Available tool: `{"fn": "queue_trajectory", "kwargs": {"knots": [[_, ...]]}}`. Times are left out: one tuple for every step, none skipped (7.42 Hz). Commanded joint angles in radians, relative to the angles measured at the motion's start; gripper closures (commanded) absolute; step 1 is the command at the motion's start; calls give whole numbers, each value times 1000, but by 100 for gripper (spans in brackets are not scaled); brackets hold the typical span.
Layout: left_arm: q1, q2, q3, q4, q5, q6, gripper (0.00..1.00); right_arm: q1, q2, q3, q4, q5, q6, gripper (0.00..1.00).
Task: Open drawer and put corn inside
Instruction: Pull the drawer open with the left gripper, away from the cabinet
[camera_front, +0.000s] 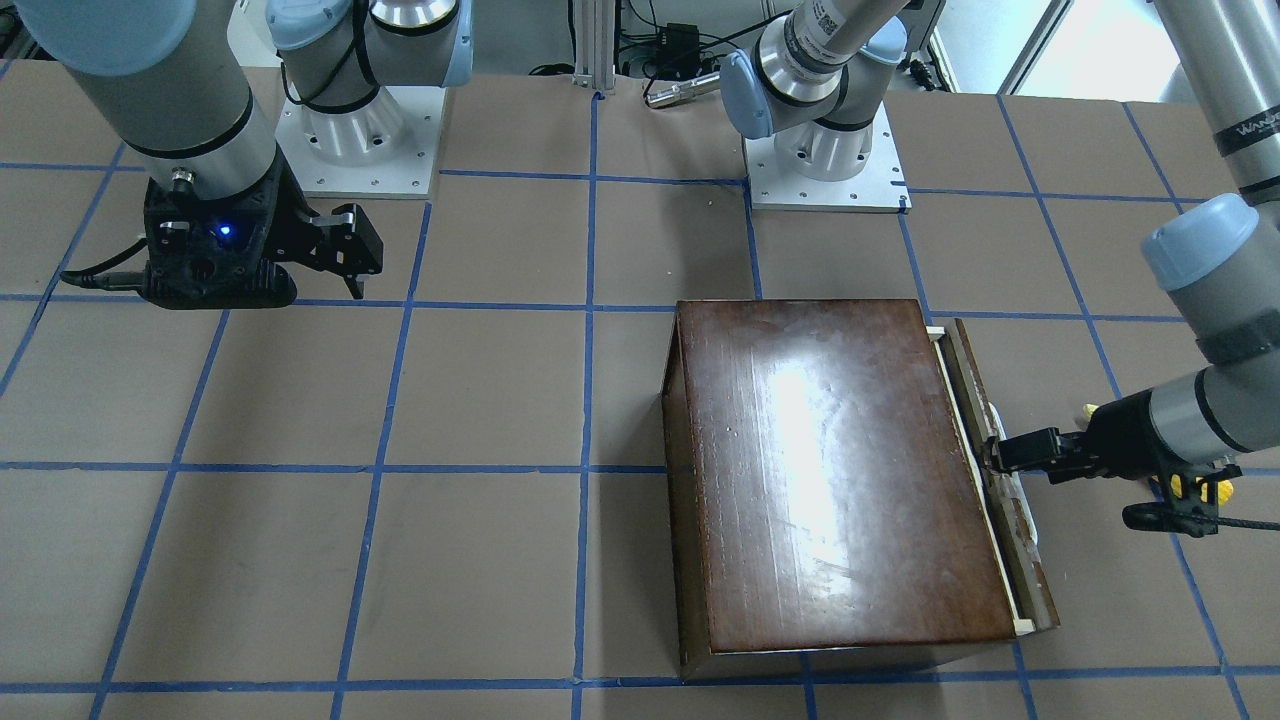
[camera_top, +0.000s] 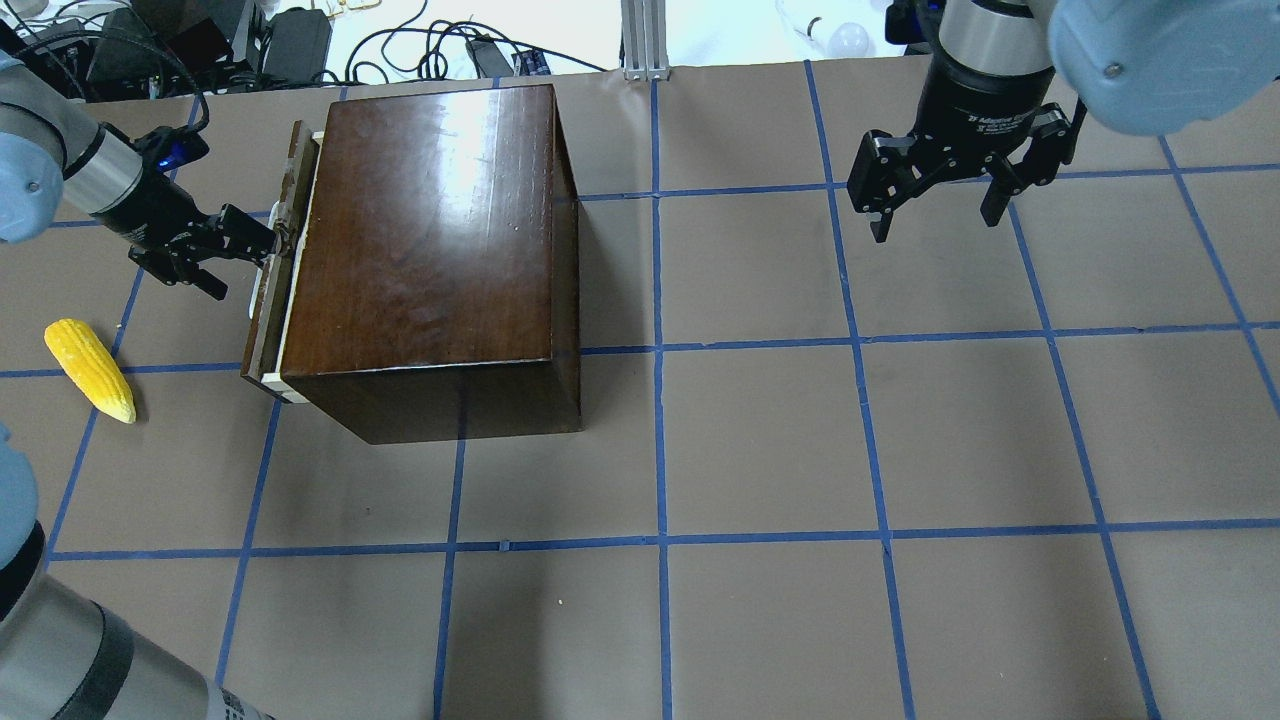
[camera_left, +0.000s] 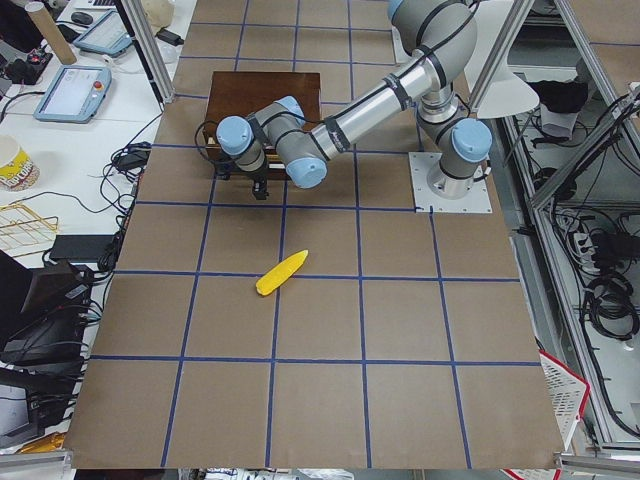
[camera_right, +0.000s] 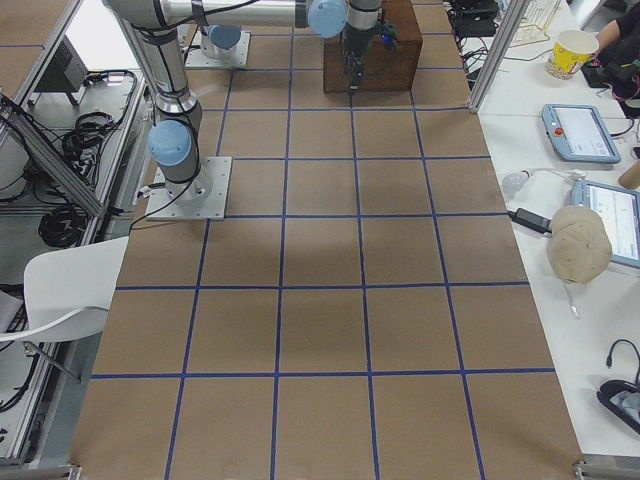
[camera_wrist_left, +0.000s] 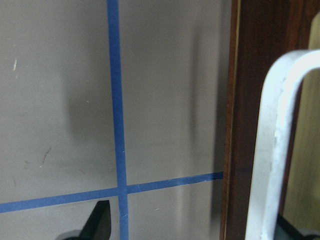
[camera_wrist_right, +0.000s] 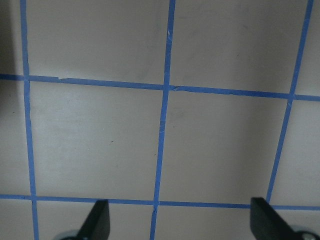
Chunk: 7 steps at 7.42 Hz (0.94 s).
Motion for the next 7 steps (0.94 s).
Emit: {"fn": "queue_trajectory", "kwargs": {"knots": [[27, 1, 2, 1, 2, 22, 0, -1, 0, 0, 0, 0, 0, 0], [41, 1, 1, 1, 2, 41, 0, 1, 0, 0, 0, 0, 0, 0], [52, 1, 6, 1, 2, 44, 0, -1, 0, 0, 0, 0, 0, 0], [66, 1, 7, 1, 2, 58, 0, -1, 0, 0, 0, 0, 0, 0], [77, 1, 10, -1, 0, 59, 0, 1, 0, 0, 0, 0, 0, 0], [78, 1, 12, -1, 0, 67, 0, -1, 0, 0, 0, 0, 0, 0], [84, 1, 12, -1, 0, 74, 0, 1, 0, 0, 0, 0, 0, 0]]}}
